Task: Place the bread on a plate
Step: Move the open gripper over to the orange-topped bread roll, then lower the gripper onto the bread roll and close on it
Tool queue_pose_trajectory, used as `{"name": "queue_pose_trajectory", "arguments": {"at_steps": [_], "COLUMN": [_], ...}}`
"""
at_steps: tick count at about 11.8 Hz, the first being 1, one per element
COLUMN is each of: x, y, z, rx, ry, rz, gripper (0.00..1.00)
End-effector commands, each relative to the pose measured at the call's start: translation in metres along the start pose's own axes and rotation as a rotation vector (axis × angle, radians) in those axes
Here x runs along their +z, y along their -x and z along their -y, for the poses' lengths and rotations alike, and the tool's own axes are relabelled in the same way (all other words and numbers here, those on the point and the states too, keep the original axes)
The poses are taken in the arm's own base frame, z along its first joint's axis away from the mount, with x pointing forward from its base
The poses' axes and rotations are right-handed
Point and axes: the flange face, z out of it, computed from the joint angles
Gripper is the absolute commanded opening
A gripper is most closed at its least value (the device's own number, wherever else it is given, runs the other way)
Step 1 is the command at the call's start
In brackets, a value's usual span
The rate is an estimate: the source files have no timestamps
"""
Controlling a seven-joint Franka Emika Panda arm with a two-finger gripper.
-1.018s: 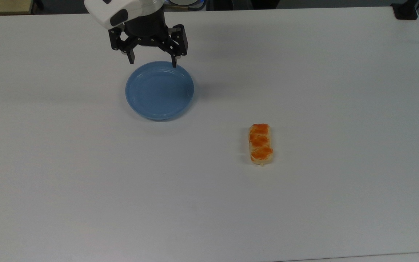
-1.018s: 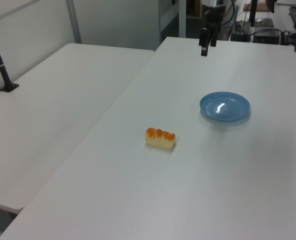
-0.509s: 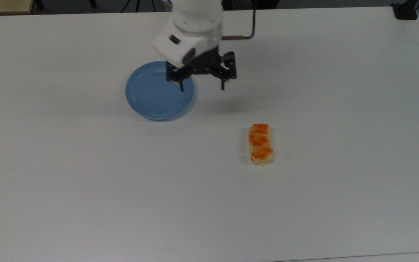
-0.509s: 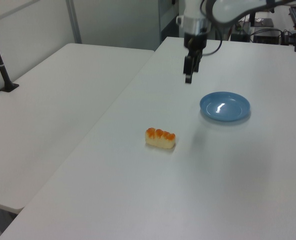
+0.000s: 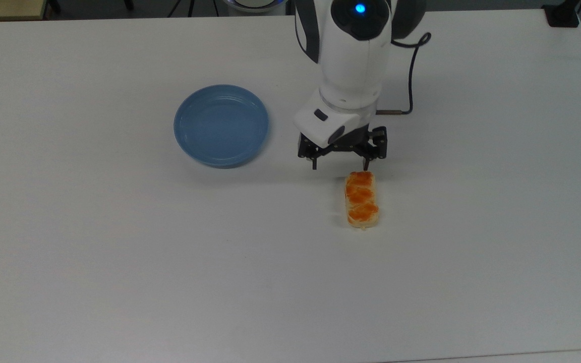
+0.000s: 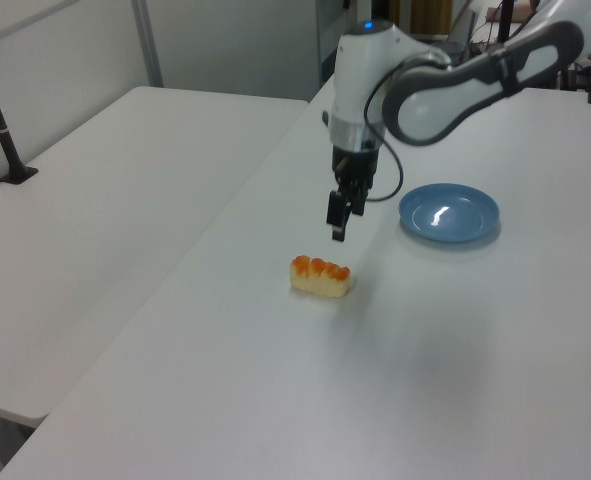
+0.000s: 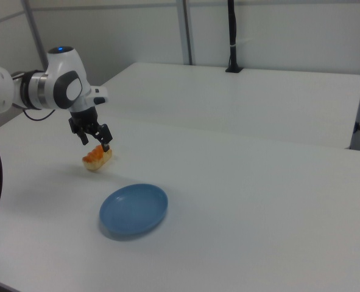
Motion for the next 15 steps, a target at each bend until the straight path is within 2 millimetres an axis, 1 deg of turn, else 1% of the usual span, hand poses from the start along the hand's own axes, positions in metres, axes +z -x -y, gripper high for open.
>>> {"name": "queue_pose_trajectory", "arguments": {"at_steps": [1,3,5,6,7,8,10,11,12,13,15], "x": [0.021,0.037,0.059,0.064,0.077,0.080,0.082,0.078,0.066,0.048,0.020], "y": [-0.006,-0.008,-0.009,-0.010,-0.009,-0.011,-0.012,-0.013,-0.015,-0.016,-0.011], "z": [0.030,0.042,0.057,0.061,0.062,0.063,0.063,0.061,0.057,0.046,0.010], "rx": [0.058,0.056,0.044,0.051,0.052,0.049,0.027,0.013,0.004,-0.010,-0.020], "ry": [-0.021,-0.026,-0.009,-0.003,0.010,0.015,0.029,0.043,0.045,0.044,0.070], "rz": [-0.072,-0.090,-0.106,-0.125,-0.126,-0.137,-0.143,-0.152,-0.165,-0.170,-0.117], "gripper": [1.00,1.00,1.00,1.00,1.00,0.96,0.68,0.57,0.52,0.52,0.53]}}
